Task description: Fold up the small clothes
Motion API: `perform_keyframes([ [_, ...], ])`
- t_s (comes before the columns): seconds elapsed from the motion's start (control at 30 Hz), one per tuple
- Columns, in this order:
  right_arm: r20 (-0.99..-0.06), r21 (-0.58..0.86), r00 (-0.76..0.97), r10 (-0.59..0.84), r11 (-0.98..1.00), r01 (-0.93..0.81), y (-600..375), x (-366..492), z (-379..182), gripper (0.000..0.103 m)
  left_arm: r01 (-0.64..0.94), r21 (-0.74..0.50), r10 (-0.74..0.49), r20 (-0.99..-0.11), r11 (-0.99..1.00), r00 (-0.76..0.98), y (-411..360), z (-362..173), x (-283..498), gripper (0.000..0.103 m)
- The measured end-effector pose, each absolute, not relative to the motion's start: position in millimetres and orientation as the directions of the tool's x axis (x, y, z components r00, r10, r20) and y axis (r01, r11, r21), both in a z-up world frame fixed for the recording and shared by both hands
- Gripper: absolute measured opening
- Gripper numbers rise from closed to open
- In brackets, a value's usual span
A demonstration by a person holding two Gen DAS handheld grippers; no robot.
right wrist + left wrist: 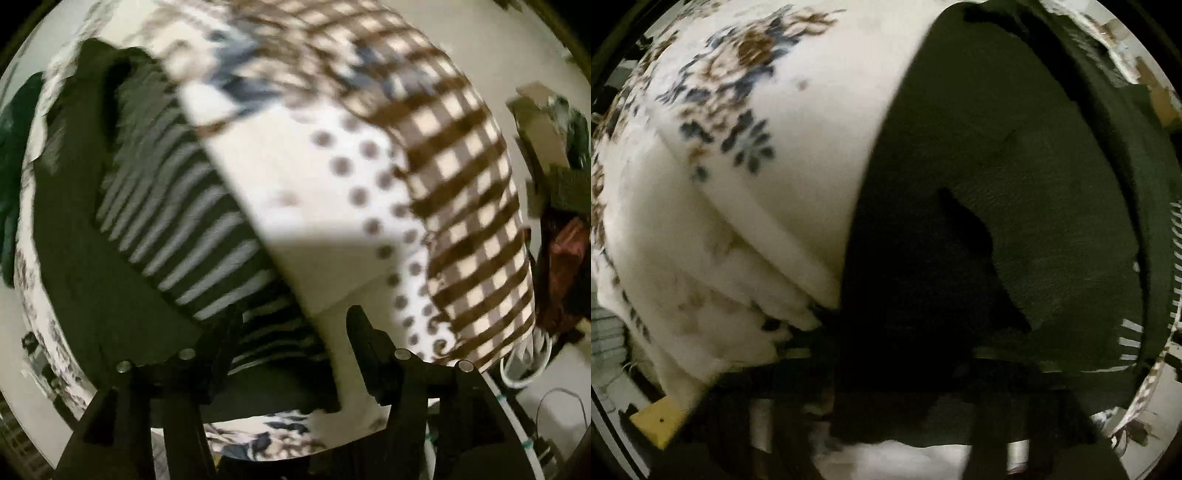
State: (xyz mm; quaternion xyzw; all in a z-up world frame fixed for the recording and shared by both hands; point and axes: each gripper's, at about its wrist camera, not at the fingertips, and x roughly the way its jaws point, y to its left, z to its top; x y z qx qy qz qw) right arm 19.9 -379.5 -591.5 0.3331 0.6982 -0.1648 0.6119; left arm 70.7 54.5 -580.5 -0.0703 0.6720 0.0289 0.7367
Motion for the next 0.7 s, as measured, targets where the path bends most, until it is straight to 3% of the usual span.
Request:
perform_keyframes([
  [0.03, -0.952, 0.202, -0.035, 0.305, 0.706, 0.678, -381.3, 17.9, -602.8, 0.061, -0.135, -0.062, -0.047, -0.993, 0.989, 0.108, 53.7, -576.7, 68.1, 0.008],
  [0.1, -0.923, 0.261, -0.03, 0.384, 0.682, 0.683, -368.9, 20.9, -618.0, 0.061, -0.154, -0.094, -0.075, -0.989, 0.983, 0.128, 59.3, -570.6, 61.4, 0.007],
  [0.13, -0.911, 0.285, -0.029, 0.411, 0.679, 0.676, -363.1, 21.3, -623.4, 0.049, -0.161, -0.107, -0.086, -0.988, 0.981, 0.131, 63.0, -569.3, 57.9, 0.007],
  [0.17, -0.909, 0.296, -0.024, 0.415, 0.688, 0.663, -355.7, 21.1, -625.6, 0.012, -0.168, -0.121, -0.099, -0.986, 0.978, 0.133, 68.0, -567.4, 50.9, 0.007],
  [0.2, -0.916, 0.278, -0.045, 0.398, 0.714, 0.642, -347.2, 20.5, -626.1, 0.007, -0.168, -0.131, -0.109, -0.985, 0.977, 0.134, 71.7, -566.4, 45.7, 0.007],
  [0.33, -0.952, 0.191, -0.056, 0.302, 0.724, 0.663, -356.4, 8.2, -614.1, 0.006, -0.149, -0.148, -0.132, -0.985, 0.978, 0.111, 75.7, -559.3, 31.4, 0.003],
  [0.43, -0.932, 0.225, -0.081, 0.354, 0.737, 0.638, -359.3, 13.1, -610.8, 0.008, -0.151, -0.151, -0.141, -0.987, 0.977, 0.076, 78.0, -544.4, 28.1, 0.006],
  [0.5, -0.918, 0.252, -0.098, 0.384, 0.755, 0.606, -354.9, 31.2, -596.2, 0.02, -0.151, -0.153, -0.14, -0.986, 0.977, 0.092, 83.4, -522.9, 35.6, 0.006],
  [0.53, -0.914, 0.264, -0.094, 0.394, 0.756, 0.599, -348.5, 41.9, -588.1, 0.036, -0.144, -0.155, -0.14, -0.984, 0.977, 0.11, 81.9, -512.4, 40.4, 0.01],
  [0.57, -0.916, 0.281, -0.071, 0.395, 0.757, 0.59, -352.5, 50.0, -575.1, 0.051, -0.136, -0.172, -0.153, -0.978, 0.976, 0.139, 79.4, -500.2, 50.0, 0.021],
  [0.6, -0.92, 0.303, -0.029, 0.391, 0.757, 0.579, -355.1, 62.0, -560.0, 0.056, -0.133, -0.182, -0.159, -0.973, 0.974, 0.165, 80.0, -492.8, 61.9, 0.03],
  [0.63, -0.92, 0.323, 0.003, 0.392, 0.753, 0.573, -354.6, 72.7, -549.9, 0.061, -0.125, -0.206, -0.18, -0.964, 0.97, 0.198, 80.8, -486.6, 79.2, 0.051],
  [0.67, -0.917, 0.348, 0.039, 0.397, 0.747, 0.567, -357.7, 89.5, -539.1, 0.063, -0.106, -0.251, -0.218, -0.943, 0.962, 0.252, 71.8, -476.3, 106.0, 0.064],
  [0.7, -0.912, 0.373, 0.076, 0.402, 0.741, 0.558, -360.7, 110.5, -529.7, 0.063, -0.091, -0.272, -0.235, -0.925, 0.958, 0.298, 65.5, -470.1, 125.2, 0.065],
])
